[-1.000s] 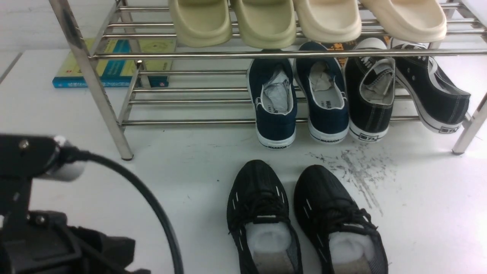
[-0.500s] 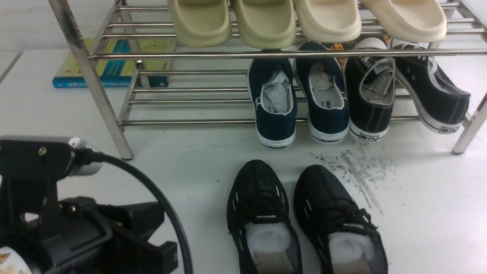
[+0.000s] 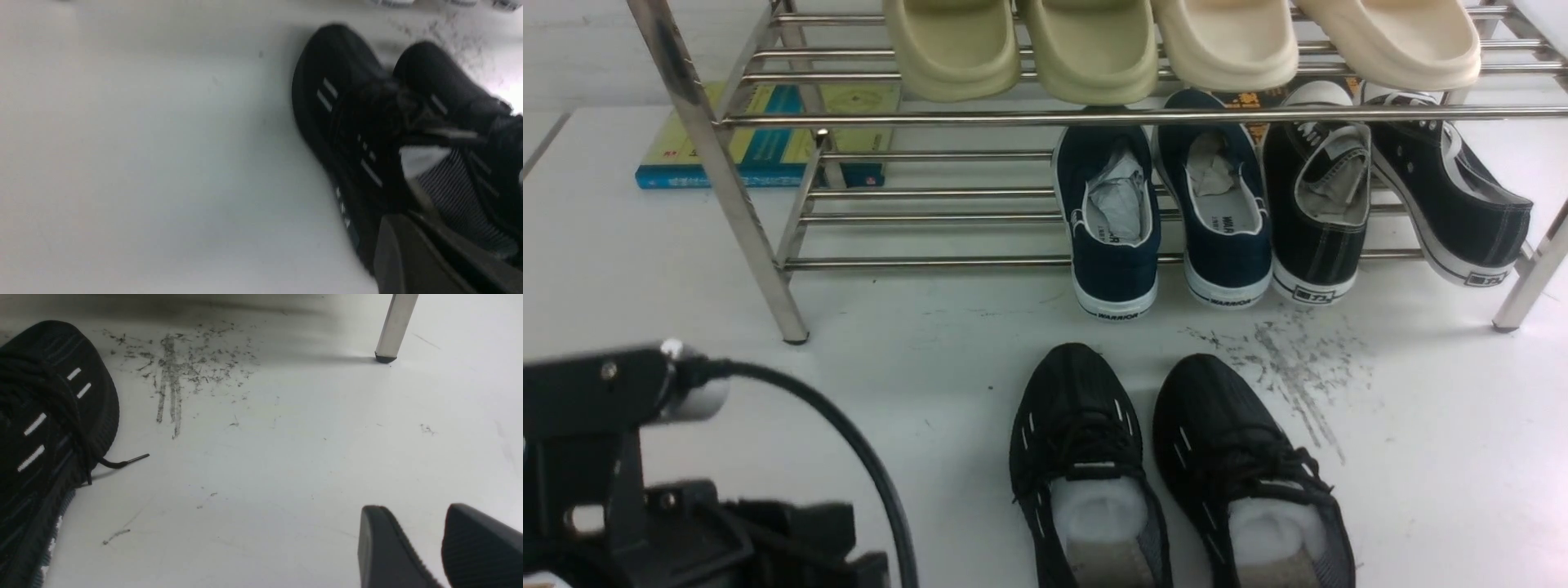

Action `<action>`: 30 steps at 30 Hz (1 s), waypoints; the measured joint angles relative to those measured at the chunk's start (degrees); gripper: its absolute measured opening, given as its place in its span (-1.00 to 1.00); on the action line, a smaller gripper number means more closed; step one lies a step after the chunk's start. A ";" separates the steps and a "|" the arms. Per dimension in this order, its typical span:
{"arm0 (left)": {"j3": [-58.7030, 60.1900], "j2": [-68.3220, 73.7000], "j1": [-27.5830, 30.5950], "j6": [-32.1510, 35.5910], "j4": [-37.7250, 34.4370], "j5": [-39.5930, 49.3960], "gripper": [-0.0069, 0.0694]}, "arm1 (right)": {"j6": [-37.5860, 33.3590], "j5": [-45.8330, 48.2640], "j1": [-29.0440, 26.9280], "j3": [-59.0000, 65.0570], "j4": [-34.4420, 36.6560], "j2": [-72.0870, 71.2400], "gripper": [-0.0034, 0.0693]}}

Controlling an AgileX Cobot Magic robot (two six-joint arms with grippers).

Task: Take the shoes off the shelf with your hand on the white table.

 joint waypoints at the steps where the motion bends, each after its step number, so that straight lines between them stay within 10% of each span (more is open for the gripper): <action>1: 1.50 -0.64 0.07 0.31 -2.33 -0.88 -0.76 | 0.00 0.00 0.00 0.00 0.00 0.00 -0.24; 7: 11.05 -8.24 9.71 6.62 -12.26 -15.39 -0.74 | 0.00 0.00 0.00 0.00 0.00 0.00 -0.24; 15: 23.90 -21.25 37.06 52.25 -46.59 -30.43 -0.73 | 0.00 0.00 0.00 0.00 0.00 0.00 -0.24; 30: 31.44 -38.00 59.16 59.35 -31.41 -23.79 -0.70 | 0.00 0.00 0.00 0.00 0.00 0.00 -0.24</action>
